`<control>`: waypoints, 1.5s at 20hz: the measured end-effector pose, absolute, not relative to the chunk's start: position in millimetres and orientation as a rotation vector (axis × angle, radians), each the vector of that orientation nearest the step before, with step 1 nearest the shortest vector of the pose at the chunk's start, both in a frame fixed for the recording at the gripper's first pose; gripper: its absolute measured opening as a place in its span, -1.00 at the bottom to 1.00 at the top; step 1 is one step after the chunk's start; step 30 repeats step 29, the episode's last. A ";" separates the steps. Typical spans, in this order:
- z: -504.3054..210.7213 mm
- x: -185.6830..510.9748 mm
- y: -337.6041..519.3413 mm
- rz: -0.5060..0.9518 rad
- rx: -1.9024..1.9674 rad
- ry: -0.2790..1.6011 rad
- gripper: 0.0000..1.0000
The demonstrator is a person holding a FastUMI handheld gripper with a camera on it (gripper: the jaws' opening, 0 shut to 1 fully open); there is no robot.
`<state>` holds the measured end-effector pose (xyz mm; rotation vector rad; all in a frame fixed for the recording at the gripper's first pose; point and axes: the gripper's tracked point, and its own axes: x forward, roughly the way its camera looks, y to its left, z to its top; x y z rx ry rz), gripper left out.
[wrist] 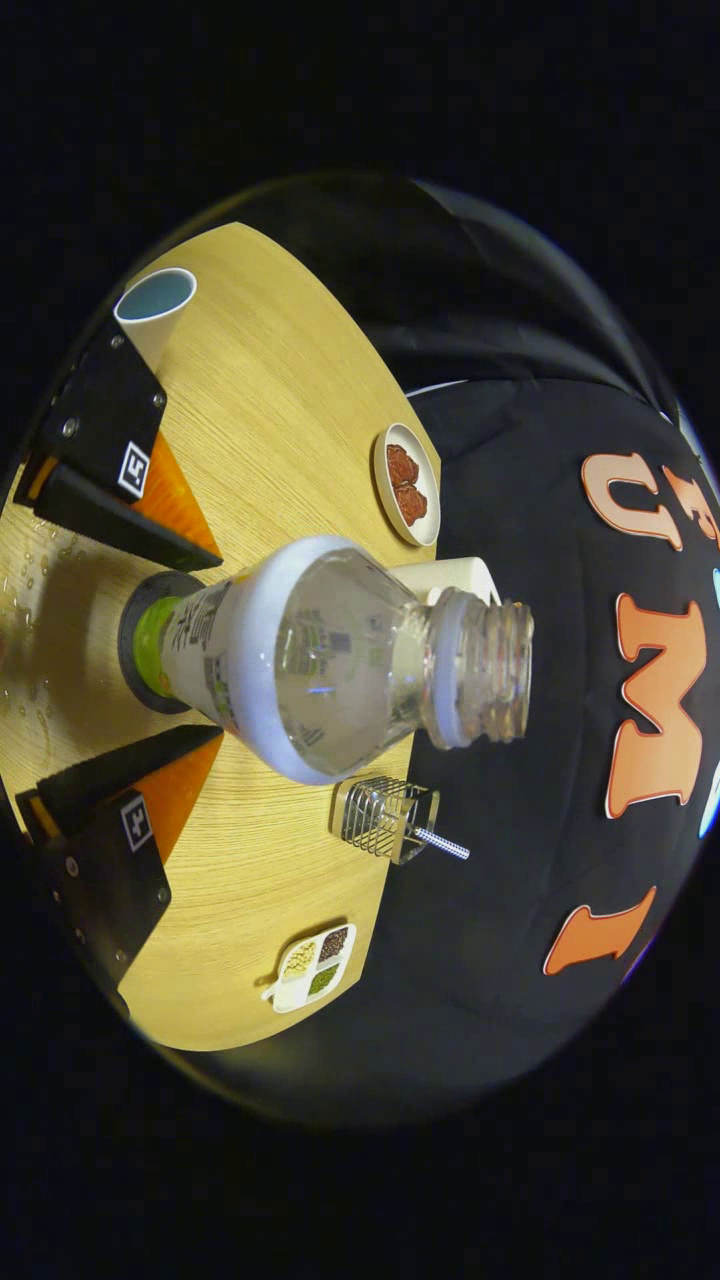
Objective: Take the bottle from table, then pour the juice into the cup, finally place the bottle on the coaster
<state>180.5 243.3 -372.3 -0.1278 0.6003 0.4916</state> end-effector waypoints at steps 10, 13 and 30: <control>-314.4 134.8 206.3 0.418 -0.093 0.525 0.95; -277.9 116.2 188.9 0.392 -0.072 0.471 0.95; -90.0 56.6 72.9 0.183 -0.058 0.213 0.95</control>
